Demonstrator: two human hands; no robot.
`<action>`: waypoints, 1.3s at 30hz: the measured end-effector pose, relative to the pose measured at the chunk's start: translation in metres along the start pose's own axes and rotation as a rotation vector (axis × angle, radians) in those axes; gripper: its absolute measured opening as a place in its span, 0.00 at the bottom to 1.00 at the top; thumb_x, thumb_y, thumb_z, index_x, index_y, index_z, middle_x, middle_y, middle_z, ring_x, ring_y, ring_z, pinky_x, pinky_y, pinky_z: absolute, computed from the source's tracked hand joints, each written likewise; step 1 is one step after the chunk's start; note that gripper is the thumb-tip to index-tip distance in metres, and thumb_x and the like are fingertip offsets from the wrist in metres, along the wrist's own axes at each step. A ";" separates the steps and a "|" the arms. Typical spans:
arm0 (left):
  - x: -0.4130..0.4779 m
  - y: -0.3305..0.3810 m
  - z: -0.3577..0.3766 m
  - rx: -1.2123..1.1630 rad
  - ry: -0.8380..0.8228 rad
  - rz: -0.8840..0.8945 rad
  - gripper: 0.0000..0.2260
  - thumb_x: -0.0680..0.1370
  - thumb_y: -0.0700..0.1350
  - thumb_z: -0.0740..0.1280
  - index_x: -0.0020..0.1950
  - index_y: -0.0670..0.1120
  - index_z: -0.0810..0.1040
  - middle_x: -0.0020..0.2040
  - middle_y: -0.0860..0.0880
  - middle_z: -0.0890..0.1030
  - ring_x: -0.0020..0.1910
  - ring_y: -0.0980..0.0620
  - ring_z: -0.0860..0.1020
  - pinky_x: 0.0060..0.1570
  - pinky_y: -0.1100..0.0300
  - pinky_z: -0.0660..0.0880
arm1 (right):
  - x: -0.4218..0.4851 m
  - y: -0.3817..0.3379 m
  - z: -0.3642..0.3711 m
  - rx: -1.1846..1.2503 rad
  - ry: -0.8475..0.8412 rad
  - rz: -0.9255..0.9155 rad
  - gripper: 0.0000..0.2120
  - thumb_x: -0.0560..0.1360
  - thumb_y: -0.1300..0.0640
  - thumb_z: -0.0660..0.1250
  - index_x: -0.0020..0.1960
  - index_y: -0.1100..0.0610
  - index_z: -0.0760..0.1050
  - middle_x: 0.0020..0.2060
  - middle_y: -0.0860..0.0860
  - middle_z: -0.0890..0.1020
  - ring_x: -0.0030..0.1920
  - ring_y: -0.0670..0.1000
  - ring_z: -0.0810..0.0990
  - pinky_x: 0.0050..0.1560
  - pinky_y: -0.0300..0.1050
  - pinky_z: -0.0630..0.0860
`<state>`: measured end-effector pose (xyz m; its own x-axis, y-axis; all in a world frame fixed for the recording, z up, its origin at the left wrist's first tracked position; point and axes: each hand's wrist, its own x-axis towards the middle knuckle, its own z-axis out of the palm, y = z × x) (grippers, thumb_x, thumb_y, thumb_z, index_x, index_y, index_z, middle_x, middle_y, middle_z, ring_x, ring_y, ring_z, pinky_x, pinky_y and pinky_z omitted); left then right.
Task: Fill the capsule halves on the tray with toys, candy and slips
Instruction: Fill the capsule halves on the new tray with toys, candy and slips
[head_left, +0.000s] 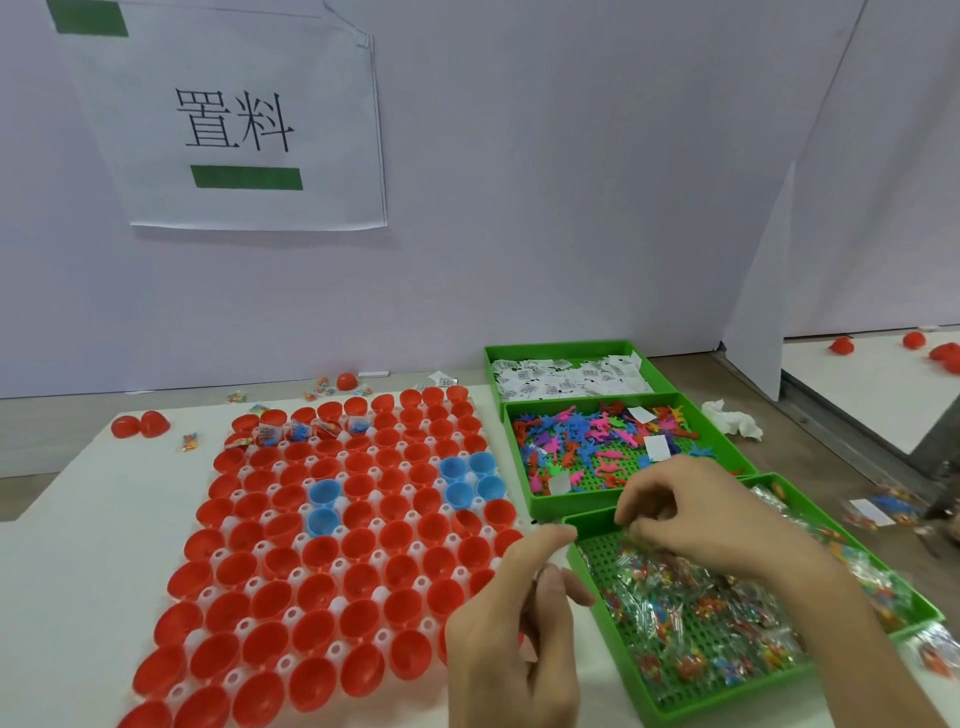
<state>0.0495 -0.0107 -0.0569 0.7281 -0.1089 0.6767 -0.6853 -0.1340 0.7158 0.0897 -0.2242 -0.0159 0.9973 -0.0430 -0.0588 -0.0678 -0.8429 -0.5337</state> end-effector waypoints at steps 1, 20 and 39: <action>0.000 0.000 0.000 -0.018 0.007 -0.026 0.15 0.78 0.46 0.60 0.60 0.64 0.73 0.36 0.59 0.83 0.19 0.55 0.72 0.18 0.61 0.70 | -0.002 -0.002 -0.003 0.039 0.030 -0.030 0.14 0.75 0.63 0.72 0.39 0.44 0.83 0.36 0.39 0.84 0.34 0.43 0.83 0.35 0.36 0.78; 0.009 0.001 -0.001 -0.340 -0.104 -0.437 0.11 0.78 0.50 0.59 0.51 0.61 0.80 0.43 0.48 0.85 0.26 0.44 0.79 0.28 0.57 0.74 | -0.017 -0.057 0.016 0.493 0.099 -0.446 0.11 0.75 0.66 0.72 0.45 0.50 0.82 0.40 0.50 0.84 0.42 0.48 0.83 0.47 0.45 0.81; 0.005 -0.001 -0.003 -0.239 0.007 -0.326 0.06 0.76 0.45 0.64 0.46 0.56 0.78 0.36 0.49 0.83 0.25 0.52 0.74 0.27 0.59 0.73 | 0.020 0.011 0.021 -0.199 0.045 0.068 0.15 0.81 0.39 0.58 0.63 0.38 0.78 0.67 0.38 0.74 0.70 0.44 0.69 0.71 0.56 0.60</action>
<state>0.0537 -0.0081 -0.0532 0.9084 -0.0914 0.4081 -0.4027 0.0720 0.9125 0.1084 -0.2228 -0.0410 0.9911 -0.1241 -0.0486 -0.1333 -0.9264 -0.3522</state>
